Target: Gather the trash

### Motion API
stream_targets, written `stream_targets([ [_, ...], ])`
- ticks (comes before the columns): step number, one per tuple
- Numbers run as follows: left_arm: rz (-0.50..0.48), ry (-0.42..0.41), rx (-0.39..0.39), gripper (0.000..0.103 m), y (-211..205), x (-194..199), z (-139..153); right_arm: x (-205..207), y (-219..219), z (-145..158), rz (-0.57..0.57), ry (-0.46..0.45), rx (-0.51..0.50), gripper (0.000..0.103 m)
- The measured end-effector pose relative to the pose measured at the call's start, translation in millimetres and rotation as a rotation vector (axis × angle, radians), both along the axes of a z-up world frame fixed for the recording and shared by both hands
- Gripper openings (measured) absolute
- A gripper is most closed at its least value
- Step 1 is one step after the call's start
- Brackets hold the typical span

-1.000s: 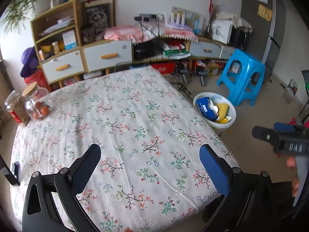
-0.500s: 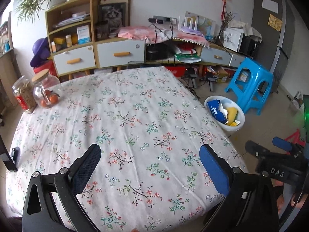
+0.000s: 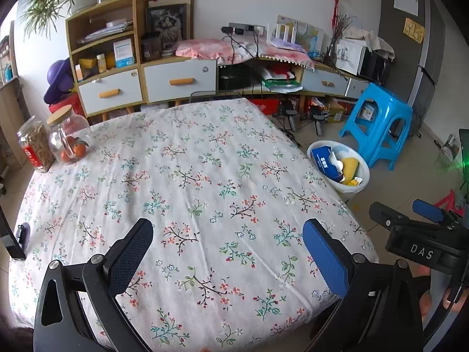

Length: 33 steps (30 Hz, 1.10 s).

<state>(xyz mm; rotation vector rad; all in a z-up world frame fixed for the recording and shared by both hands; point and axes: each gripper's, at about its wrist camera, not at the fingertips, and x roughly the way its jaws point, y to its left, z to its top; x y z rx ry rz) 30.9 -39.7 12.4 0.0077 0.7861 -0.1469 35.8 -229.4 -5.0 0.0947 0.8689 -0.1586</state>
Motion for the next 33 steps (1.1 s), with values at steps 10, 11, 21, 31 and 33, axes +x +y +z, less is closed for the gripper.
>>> stream_targets([
  [10,-0.008,0.001,-0.004,0.103,-2.4,-2.6,1.2,1.0,4.1,-0.4,0.002,0.001,0.005,0.103],
  [11,-0.007,0.001,-0.005,0.103,-2.2,-2.7,1.2,0.8,4.6,-0.6,0.003,0.001,0.004,0.103],
  [21,-0.006,0.007,-0.012,0.103,-2.4,-2.7,0.6,1.2,3.9,-1.5,0.000,0.006,0.010,0.103],
  [31,-0.005,0.008,-0.013,0.103,-2.2,-3.8,0.3,0.5,4.2,-2.0,0.000,0.004,0.010,0.103],
  [33,-0.004,0.009,-0.014,0.103,-2.2,-3.5,0.3,0.5,4.1,-1.8,0.001,0.004,0.009,0.103],
])
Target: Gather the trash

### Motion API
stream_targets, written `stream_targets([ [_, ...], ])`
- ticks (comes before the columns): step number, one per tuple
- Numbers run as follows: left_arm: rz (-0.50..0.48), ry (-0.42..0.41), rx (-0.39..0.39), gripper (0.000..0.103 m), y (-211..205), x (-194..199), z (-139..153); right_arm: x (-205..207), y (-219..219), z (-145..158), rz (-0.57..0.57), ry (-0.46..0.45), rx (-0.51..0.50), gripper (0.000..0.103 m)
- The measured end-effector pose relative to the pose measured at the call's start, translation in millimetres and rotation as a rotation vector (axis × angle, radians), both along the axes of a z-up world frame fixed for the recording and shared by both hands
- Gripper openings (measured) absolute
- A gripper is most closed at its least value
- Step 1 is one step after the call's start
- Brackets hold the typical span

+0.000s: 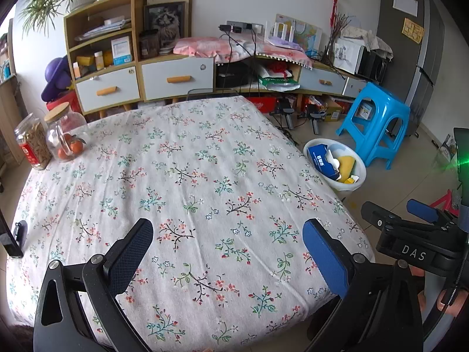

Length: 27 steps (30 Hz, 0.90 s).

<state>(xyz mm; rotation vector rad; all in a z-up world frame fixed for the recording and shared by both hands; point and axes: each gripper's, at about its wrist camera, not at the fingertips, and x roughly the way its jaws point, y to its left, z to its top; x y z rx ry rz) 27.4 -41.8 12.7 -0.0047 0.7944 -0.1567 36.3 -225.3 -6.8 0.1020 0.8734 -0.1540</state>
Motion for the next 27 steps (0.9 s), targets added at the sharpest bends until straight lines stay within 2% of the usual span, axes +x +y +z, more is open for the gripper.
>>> stream_targets([
  [27,0.008,0.022,0.010,0.103,3.0,-0.1,-3.2,-1.3,-0.3,1.8,0.004,-0.007,-0.005,0.103],
])
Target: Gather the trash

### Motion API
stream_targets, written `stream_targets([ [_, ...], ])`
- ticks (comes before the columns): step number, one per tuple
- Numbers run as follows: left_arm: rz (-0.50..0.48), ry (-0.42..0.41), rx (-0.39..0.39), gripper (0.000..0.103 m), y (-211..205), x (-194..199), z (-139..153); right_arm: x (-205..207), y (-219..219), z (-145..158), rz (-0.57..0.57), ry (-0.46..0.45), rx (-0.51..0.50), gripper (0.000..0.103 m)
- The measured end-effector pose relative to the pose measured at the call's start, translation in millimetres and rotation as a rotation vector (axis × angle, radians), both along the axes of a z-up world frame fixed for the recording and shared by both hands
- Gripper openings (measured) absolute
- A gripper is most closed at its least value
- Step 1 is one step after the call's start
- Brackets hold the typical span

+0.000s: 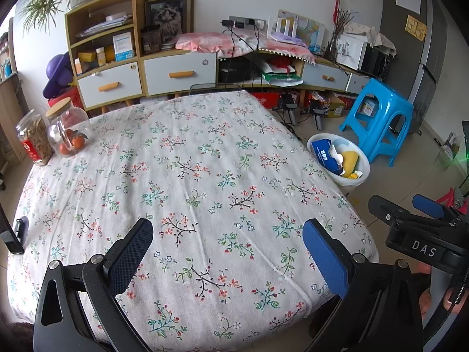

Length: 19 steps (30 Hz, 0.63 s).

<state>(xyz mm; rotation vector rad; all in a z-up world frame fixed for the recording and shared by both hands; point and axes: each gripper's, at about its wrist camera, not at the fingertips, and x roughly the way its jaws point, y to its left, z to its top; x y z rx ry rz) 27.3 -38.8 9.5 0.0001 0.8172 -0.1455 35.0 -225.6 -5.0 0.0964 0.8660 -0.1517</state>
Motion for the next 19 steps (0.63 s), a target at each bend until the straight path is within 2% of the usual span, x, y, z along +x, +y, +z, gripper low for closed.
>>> stream_targets([
  [9,0.012,-0.004,0.022,0.103,2.0,0.4,-1.7,-0.3,1.0,0.8,0.001,-0.002,0.001,0.103],
  [19,0.003,0.039,0.002,0.103,2.2,3.2,-3.8,-1.1,0.7,-0.3,-0.005,-0.001,0.002,0.103],
])
